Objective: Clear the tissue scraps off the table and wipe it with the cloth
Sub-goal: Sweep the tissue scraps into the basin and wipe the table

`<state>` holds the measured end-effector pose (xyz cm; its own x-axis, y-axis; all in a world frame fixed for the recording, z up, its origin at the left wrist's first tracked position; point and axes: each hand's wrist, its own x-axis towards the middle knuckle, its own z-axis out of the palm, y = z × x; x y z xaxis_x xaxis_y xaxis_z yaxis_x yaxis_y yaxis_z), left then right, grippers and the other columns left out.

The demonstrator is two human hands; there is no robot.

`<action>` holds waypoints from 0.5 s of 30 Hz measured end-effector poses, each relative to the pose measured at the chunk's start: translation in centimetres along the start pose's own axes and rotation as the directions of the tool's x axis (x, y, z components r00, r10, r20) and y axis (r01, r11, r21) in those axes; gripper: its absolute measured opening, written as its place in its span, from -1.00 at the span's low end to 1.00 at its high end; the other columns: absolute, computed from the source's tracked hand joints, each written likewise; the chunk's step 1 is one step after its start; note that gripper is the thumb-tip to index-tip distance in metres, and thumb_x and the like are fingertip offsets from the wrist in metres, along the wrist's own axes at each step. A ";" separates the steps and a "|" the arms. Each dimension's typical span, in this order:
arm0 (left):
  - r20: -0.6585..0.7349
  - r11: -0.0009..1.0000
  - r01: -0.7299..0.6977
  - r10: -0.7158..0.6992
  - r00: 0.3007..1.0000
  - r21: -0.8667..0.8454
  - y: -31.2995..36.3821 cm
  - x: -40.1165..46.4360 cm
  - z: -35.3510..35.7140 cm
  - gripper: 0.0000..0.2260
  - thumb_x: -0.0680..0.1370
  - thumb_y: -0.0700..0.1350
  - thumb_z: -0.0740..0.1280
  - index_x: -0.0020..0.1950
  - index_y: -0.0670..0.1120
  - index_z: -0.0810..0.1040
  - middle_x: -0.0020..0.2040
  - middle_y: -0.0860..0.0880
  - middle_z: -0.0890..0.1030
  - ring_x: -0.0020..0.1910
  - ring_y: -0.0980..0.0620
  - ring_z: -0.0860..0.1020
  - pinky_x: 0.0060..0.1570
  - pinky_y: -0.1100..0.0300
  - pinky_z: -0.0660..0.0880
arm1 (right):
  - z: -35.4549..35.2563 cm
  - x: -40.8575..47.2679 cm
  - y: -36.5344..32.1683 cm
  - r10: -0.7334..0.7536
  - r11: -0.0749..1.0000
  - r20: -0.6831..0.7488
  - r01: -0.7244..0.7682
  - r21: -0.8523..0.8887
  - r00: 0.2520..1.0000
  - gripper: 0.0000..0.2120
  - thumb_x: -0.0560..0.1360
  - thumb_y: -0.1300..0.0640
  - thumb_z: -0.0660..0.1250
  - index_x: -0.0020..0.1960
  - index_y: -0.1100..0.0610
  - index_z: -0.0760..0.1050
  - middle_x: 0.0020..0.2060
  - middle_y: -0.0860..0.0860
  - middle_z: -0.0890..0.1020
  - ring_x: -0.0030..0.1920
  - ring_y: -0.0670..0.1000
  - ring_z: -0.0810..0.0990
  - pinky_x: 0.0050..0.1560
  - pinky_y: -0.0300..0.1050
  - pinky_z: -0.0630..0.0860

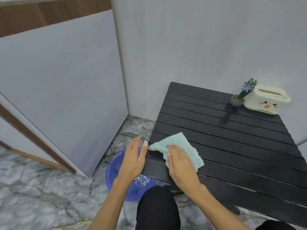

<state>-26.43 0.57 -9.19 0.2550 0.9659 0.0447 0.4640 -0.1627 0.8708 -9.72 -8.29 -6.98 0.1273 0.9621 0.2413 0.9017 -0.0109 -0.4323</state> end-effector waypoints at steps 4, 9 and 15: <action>-0.025 0.998 0.053 -0.053 0.998 -0.019 -0.5 -0.5 -0.3 -0.46 0.63 0.21 0.04 0.54 -0.04 0.27 0.51 0.06 0.33 0.47 0.12 0.27 0.36 0.27 0.15 | 0.3 1.0 -1.2 -0.052 0.994 -0.010 0.053 0.091 0.999 -0.64 0.64 0.06 0.03 0.25 0.21 0.48 0.15 0.14 0.61 0.11 0.15 0.57 0.17 -0.13 0.37; -0.097 0.992 0.110 -0.115 0.989 -0.061 -1.2 -1.1 -0.8 -0.54 0.67 0.10 0.03 0.50 -0.06 0.32 0.48 0.03 0.37 0.44 0.13 0.31 0.34 0.29 0.17 | 1.2 4.0 -2.3 -0.163 0.975 0.118 0.142 0.174 0.980 -0.69 0.65 0.08 0.04 0.22 0.18 0.47 0.10 0.11 0.59 0.08 0.12 0.52 0.15 0.02 0.43; -0.106 0.993 0.117 -0.120 0.987 -0.028 -1.9 -1.4 -1.5 -0.54 0.67 0.10 0.05 0.51 -0.07 0.31 0.48 0.02 0.37 0.44 0.12 0.31 0.36 0.27 0.19 | 2.5 8.1 -2.1 -0.261 0.962 0.219 0.234 0.143 0.940 -0.74 0.67 0.10 0.04 0.13 0.19 0.46 0.12 0.14 0.58 0.11 0.15 0.52 0.28 -0.01 0.34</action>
<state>-28.96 -0.18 -10.14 0.1061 0.9943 -0.0083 0.4666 -0.0424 0.8834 -11.64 0.21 -6.33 -0.2064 0.9670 0.1494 0.8379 0.2535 -0.4834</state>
